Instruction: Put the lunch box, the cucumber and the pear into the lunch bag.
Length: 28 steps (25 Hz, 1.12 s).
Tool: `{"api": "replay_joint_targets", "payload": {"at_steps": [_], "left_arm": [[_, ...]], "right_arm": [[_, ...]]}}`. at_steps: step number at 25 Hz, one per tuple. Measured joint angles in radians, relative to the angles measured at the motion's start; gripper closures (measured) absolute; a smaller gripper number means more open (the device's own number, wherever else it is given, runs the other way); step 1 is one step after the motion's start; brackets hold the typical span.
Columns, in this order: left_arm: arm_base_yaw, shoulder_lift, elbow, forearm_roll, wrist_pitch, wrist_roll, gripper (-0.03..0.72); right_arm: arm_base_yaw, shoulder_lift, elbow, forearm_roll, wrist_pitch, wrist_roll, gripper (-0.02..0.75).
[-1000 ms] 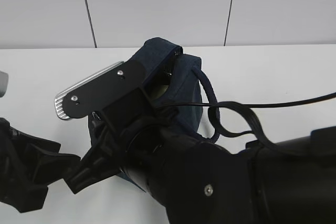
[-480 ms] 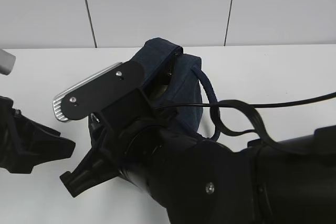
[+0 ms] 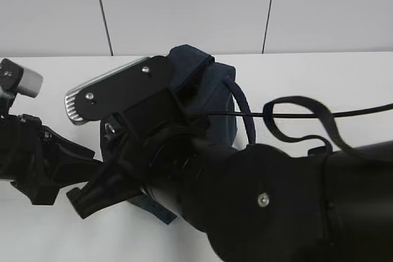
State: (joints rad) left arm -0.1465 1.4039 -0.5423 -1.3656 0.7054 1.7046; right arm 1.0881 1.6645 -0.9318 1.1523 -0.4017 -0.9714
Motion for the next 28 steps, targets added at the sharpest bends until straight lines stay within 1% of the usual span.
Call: {"api": "replay_joint_targets", "payload": {"at_steps": [6,10,13,15,16,18,20,24,28], "left_arm": [[0.000,0.051,0.000,-0.098,-0.002,0.183,0.453],[0.000,0.053,0.000,-0.133,0.005,0.260,0.452],[-0.002,0.074,-0.003,-0.148,0.019,0.284,0.456],[-0.011,0.101,-0.010,-0.153,0.036,0.289,0.481],[-0.013,0.117,-0.016,-0.153,0.046,0.291,0.508],[-0.018,0.139,-0.025,-0.155,0.062,0.291,0.601],[-0.021,0.147,-0.029,-0.155,0.064,0.293,0.648],[-0.024,0.148,-0.029,-0.155,0.055,0.291,0.675],[-0.024,0.148,-0.029,-0.156,0.045,0.286,0.678]], "right_arm": [[-0.003,-0.025,-0.020,0.018,0.021,-0.035,0.738],[-0.003,-0.025,-0.026,0.055,0.030,-0.077,0.738],[-0.003,-0.028,-0.026,0.061,0.032,-0.084,0.738],[-0.003,-0.028,-0.026,0.065,0.035,-0.090,0.738],[-0.003,-0.028,-0.026,0.065,0.035,-0.090,0.738],[-0.003,-0.028,-0.026,0.067,0.037,-0.092,0.738],[-0.003,-0.028,-0.026,0.069,0.037,-0.094,0.738],[-0.003,-0.028,-0.032,0.082,0.031,-0.104,0.738],[-0.011,-0.029,-0.062,0.164,0.005,-0.178,0.738]]}}
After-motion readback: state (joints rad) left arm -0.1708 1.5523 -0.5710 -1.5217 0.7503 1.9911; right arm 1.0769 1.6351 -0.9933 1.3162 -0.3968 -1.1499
